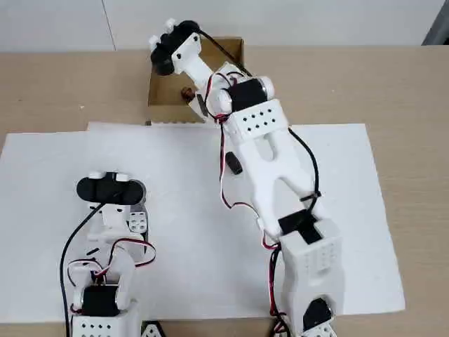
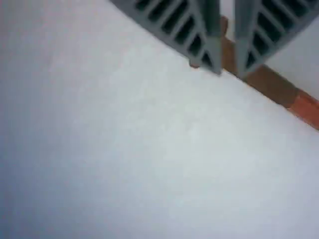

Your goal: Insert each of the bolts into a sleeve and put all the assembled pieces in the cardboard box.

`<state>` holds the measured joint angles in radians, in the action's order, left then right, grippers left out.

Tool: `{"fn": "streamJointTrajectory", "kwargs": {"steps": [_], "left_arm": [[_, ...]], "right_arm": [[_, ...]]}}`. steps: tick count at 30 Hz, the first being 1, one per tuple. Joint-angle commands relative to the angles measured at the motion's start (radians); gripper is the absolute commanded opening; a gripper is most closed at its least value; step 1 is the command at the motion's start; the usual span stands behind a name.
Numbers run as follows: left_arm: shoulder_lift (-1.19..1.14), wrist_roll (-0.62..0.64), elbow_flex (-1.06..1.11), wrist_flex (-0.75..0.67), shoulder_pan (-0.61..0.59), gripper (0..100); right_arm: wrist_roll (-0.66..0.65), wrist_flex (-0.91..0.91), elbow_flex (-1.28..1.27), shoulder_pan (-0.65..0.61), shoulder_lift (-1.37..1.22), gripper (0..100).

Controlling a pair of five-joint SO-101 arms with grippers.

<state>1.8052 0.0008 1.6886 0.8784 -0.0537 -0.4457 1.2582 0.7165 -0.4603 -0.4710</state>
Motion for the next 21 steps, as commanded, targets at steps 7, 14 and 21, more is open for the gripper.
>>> {"fn": "streamJointTrajectory", "kwargs": {"steps": [7,14,21], "left_arm": [[0.008,0.003,-0.007,0.005,-0.005,1],[0.008,0.003,-0.007,0.005,-0.005,1],[0.008,0.003,-0.007,0.005,-0.005,1]], "right_arm": [[0.014,0.349,0.052,0.001,0.093,0.3],[0.143,0.406,0.031,0.012,0.088,0.3],[0.276,0.406,-0.032,0.013,0.005,0.4]]}}
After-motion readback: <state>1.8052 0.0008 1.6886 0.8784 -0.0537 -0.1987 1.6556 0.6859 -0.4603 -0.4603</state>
